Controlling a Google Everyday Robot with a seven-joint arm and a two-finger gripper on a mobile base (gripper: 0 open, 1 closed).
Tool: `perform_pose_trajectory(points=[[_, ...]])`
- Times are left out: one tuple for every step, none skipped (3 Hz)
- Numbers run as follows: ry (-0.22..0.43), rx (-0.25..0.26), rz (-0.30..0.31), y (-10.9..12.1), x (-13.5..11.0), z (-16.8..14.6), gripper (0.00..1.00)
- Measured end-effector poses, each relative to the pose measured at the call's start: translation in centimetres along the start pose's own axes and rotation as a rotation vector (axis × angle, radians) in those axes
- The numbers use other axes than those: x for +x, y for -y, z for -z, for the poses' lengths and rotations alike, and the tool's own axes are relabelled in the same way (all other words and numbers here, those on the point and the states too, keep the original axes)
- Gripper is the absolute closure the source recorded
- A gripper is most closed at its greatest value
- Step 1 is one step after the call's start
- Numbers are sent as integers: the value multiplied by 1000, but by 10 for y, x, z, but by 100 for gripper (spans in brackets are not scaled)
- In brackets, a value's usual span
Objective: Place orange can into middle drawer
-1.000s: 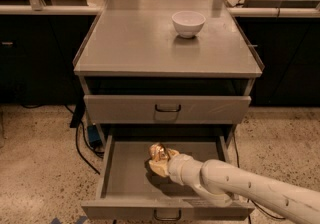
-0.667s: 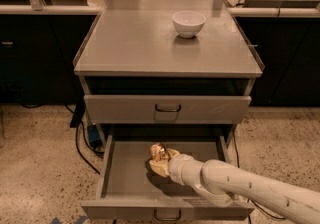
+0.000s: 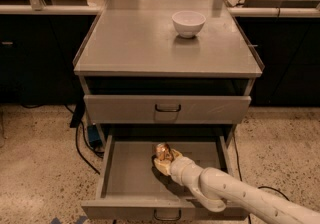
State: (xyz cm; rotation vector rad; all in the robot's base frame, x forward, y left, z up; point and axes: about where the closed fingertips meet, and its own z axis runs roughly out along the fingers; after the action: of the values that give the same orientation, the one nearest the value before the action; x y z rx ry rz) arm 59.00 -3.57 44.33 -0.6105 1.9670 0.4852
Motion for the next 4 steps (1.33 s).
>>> perform_pose_trajectory(points=[[0, 1, 0, 0, 0, 0, 100], [-31, 74, -46, 28, -3, -3, 100], [-41, 169, -65, 74, -17, -12, 100], [-38, 176, -65, 78, -19, -13, 100]])
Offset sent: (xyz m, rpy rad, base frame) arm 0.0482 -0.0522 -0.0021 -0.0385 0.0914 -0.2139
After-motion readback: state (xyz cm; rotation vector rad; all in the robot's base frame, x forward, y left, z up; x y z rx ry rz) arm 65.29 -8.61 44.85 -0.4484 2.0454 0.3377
